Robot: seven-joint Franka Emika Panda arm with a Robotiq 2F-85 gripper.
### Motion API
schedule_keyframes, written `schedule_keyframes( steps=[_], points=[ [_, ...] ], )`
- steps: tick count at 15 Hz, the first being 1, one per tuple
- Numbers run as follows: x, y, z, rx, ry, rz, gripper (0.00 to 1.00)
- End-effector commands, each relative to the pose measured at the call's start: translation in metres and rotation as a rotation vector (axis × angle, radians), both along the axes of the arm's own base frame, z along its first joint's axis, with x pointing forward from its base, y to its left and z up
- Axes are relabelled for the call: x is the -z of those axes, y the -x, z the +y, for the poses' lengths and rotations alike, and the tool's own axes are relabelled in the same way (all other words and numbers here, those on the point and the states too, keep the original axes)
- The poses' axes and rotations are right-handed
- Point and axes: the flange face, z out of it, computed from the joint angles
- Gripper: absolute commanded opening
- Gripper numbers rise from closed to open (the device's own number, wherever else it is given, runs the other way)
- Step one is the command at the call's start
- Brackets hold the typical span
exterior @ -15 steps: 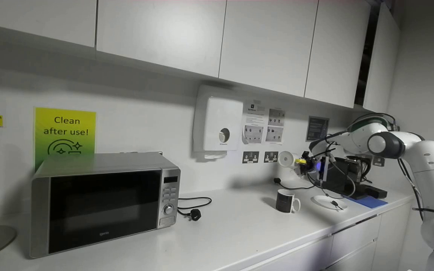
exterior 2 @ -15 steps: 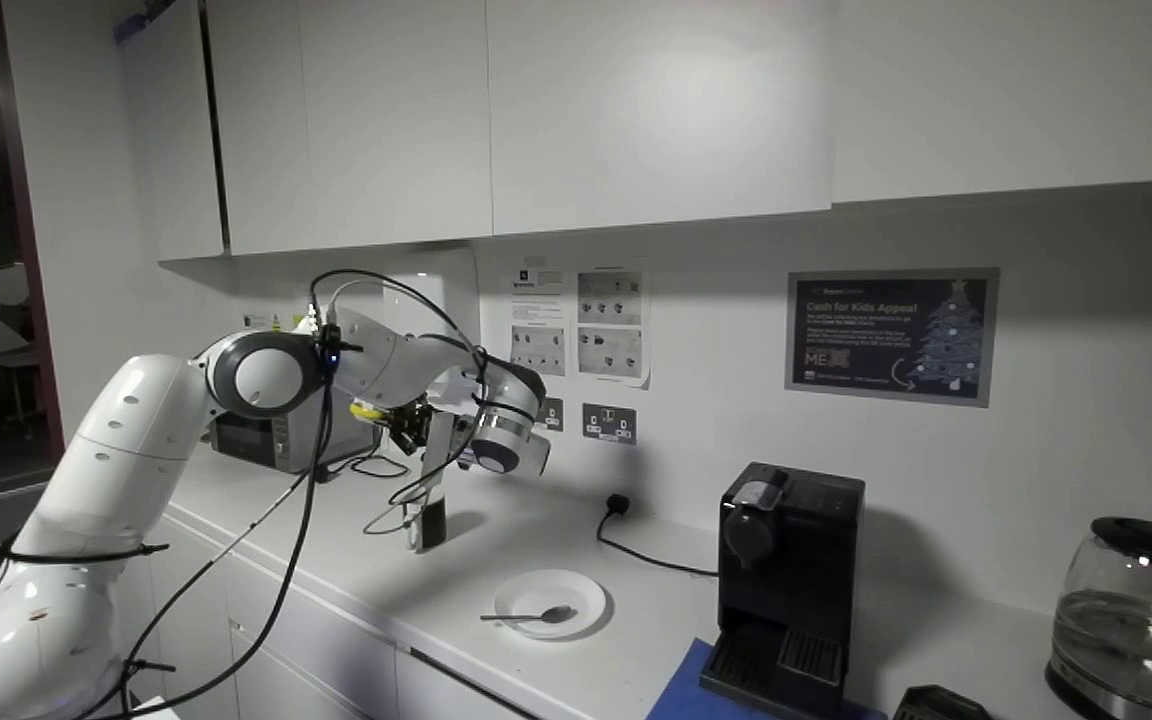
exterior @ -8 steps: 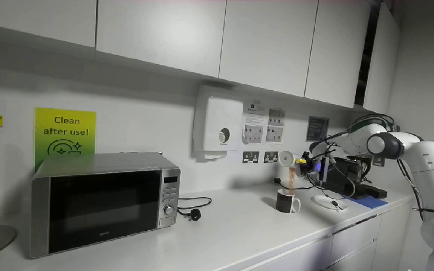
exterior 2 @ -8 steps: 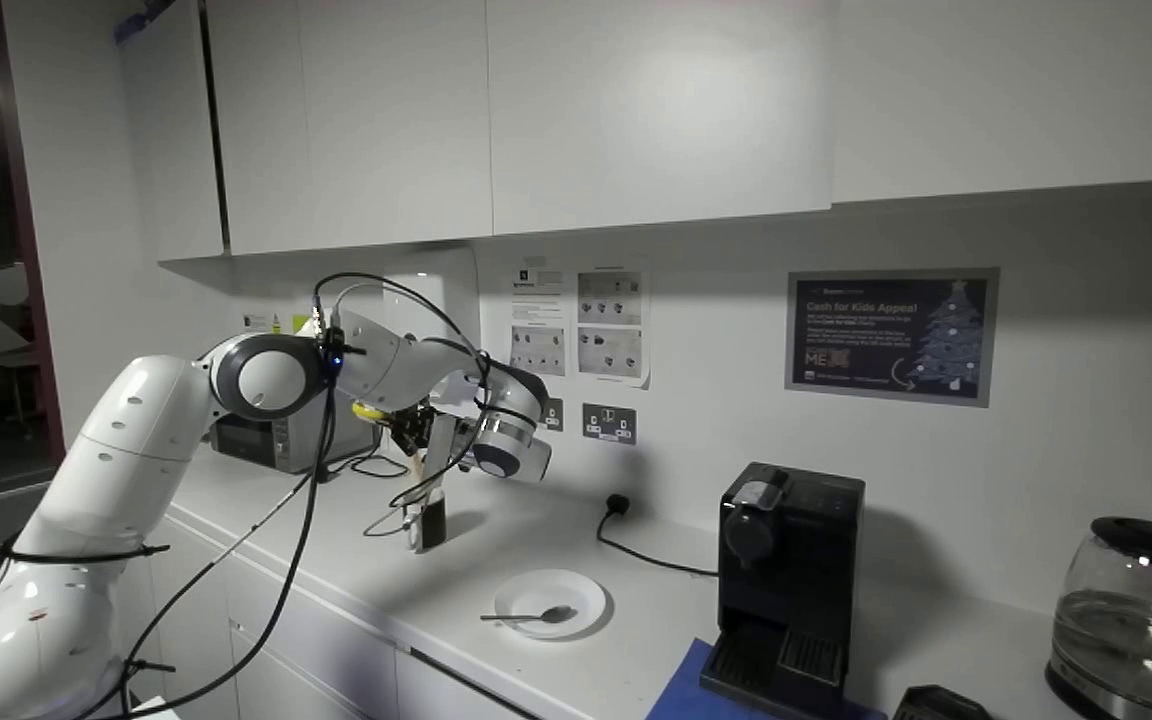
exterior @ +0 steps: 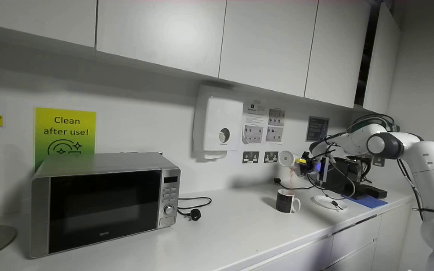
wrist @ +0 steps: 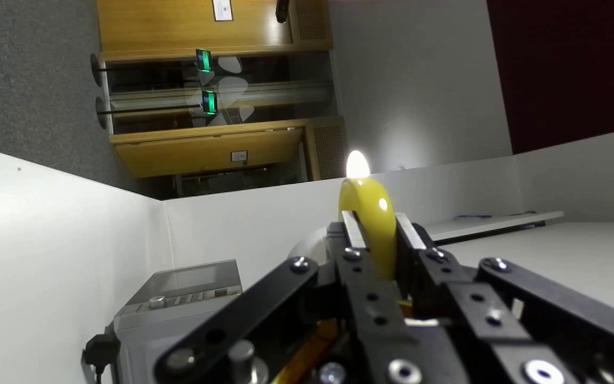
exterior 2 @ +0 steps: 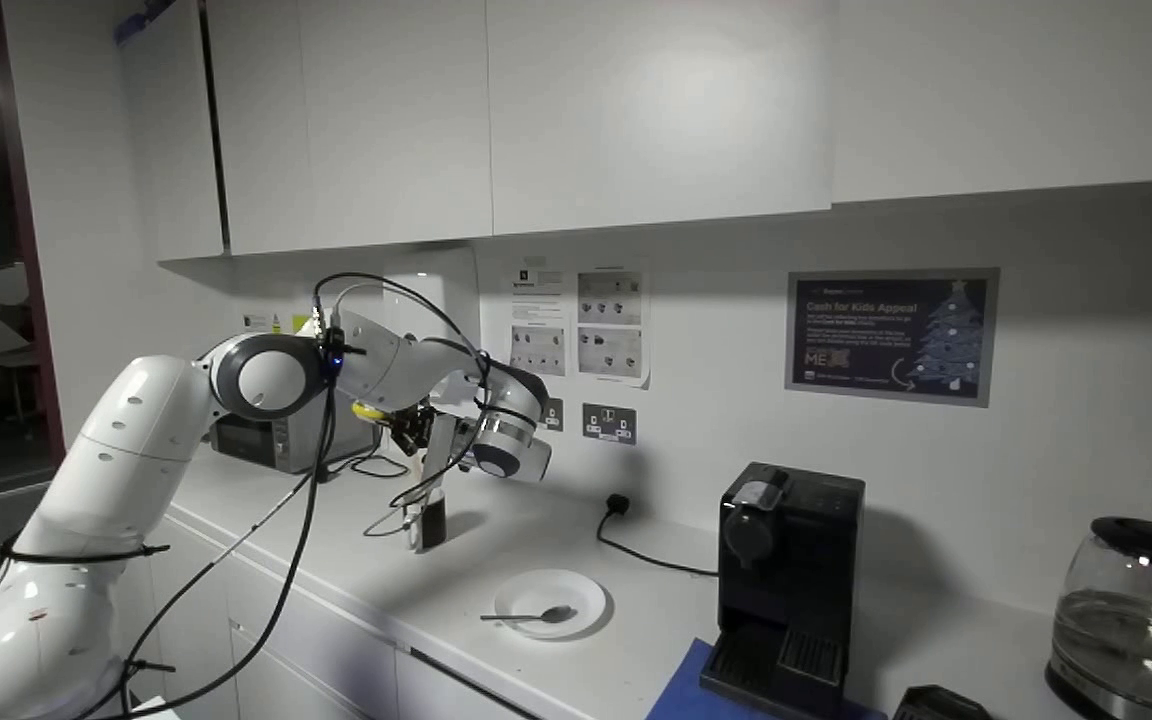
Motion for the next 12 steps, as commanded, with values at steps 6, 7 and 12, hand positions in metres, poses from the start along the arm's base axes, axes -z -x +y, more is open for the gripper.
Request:
schedule_keyframes(
  steps=[6, 7, 12],
  points=[
    [-0.0091, -0.0053, 0.0064, -0.046, -0.041, 0.003, 0.05],
    [-0.0086, -0.0054, 0.0075, -0.049, -0.041, 0.004, 0.05],
    [-0.0018, -0.0062, 0.0092, -0.054, -0.048, 0.016, 0.05]
  ],
)
